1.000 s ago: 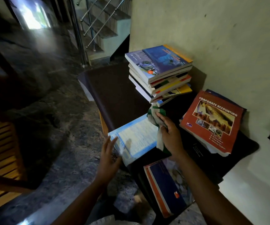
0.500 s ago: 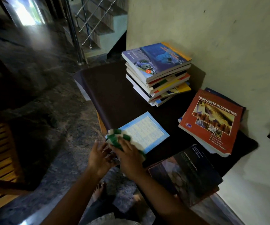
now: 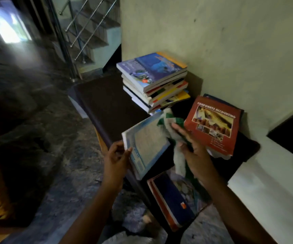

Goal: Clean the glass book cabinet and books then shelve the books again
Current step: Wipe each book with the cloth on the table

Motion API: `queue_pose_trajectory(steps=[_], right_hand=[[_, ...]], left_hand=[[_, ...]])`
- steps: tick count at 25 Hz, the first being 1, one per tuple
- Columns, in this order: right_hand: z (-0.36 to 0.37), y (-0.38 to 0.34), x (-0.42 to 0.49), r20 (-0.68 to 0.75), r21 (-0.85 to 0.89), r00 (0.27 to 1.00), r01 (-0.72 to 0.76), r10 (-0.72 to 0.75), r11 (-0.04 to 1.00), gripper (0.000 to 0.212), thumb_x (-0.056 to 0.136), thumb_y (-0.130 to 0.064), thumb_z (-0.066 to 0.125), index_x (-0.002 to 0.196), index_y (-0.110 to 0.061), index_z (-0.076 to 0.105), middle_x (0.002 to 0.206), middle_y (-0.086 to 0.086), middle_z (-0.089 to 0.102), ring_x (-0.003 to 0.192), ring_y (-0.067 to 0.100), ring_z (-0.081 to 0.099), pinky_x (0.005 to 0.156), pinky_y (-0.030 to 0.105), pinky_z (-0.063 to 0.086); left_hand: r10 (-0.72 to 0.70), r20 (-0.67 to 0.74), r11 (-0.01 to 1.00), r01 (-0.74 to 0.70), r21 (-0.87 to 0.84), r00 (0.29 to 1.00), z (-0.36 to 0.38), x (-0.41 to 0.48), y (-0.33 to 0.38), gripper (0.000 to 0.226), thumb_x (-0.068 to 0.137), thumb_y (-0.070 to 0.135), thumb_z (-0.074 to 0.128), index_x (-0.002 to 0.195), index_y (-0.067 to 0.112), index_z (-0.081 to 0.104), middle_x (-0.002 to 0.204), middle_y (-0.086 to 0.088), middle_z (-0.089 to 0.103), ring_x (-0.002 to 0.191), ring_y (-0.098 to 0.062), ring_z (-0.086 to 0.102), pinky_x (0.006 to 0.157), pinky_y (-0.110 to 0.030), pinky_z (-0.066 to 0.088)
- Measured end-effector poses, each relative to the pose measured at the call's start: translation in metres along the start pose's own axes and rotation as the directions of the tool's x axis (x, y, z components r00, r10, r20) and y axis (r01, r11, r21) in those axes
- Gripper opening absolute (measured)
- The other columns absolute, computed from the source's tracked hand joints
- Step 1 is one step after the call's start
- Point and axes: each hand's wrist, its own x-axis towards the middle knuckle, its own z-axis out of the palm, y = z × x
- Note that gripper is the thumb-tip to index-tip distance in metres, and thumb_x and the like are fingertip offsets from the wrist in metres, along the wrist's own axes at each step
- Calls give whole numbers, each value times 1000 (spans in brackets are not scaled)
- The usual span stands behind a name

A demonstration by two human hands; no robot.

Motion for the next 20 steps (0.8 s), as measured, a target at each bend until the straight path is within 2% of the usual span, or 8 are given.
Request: queue_pose_trajectory(steps=[2, 4, 7, 9, 11, 15, 18, 20], right_hand=[[-29, -19, -11, -98, -16, 993, 68, -69, 998, 51, 89, -13, 44, 126, -48, 49, 137, -32, 41, 132, -2, 35, 109, 21, 31], [-50, -32, -28, -137, -37, 985, 100, -104, 994, 49, 90, -16, 44, 125, -49, 47, 135, -37, 39, 133, -1, 33, 110, 22, 30], [-56, -29, -60, -123, -126, 985, 107, -122, 986, 49, 92, -13, 42, 132, -41, 46, 137, -34, 39, 135, -2, 31, 108, 14, 26], [-51, -15, -79, -139, -163, 986, 65, -88, 985, 48, 92, -11, 41, 131, -38, 49, 138, -32, 39, 134, -4, 30, 108, 12, 24], [-47, 0, -91, -153, -174, 987, 14, -41, 985, 44, 92, -9, 41, 130, -32, 45, 142, -19, 40, 135, -3, 30, 109, 13, 23], [-46, 14, -99, -166, -225, 986, -27, -11, 974, 44, 92, -1, 40, 133, -17, 45, 142, -9, 38, 133, -8, 28, 107, 8, 21], [-46, 20, -98, -153, -258, 988, -36, -4, 965, 48, 91, 9, 40, 135, -10, 44, 142, -12, 33, 131, -16, 23, 106, 4, 19], [-46, 27, -96, -135, -260, 990, -70, 36, 963, 50, 91, 11, 41, 135, -11, 43, 142, -14, 32, 130, -18, 23, 106, 4, 18]], left_hand=[[357, 119, 897, -376, 234, 927, 8, -17, 14, 13, 86, 21, 63, 95, 31, 61, 92, -3, 61, 84, -12, 61, 74, -25, 51], [549, 322, 673, -636, 376, 771, 17, -36, 13, 22, 85, 31, 55, 106, 34, 63, 93, 8, 54, 82, -2, 55, 72, -9, 44], [539, 611, 504, -804, 317, 579, 20, -51, -30, 41, 92, 25, 49, 131, 39, 49, 117, 9, 51, 108, -11, 56, 93, -32, 47], [518, 765, 318, -916, 243, 383, 12, -53, -63, 39, 99, 20, 39, 135, 32, 46, 129, 7, 49, 128, -19, 46, 112, -49, 25], [456, 864, 197, -971, 139, 216, 8, -51, -75, 37, 103, 20, 28, 135, 20, 46, 129, 0, 51, 135, -22, 36, 114, -55, 9], [439, 895, 157, -988, 9, 77, 16, -52, -66, 37, 104, 18, 22, 136, 14, 41, 134, -4, 45, 136, -23, 34, 111, -60, 10], [419, 899, 40, -987, -158, -126, 14, -51, -77, 36, 104, 15, 24, 134, 12, 44, 134, -6, 51, 135, -26, 35, 114, -59, 8], [350, 916, 28, -975, -220, -197, 23, -41, -92, 35, 104, 15, 29, 132, 10, 50, 129, -11, 57, 135, -30, 35, 116, -55, 7]])
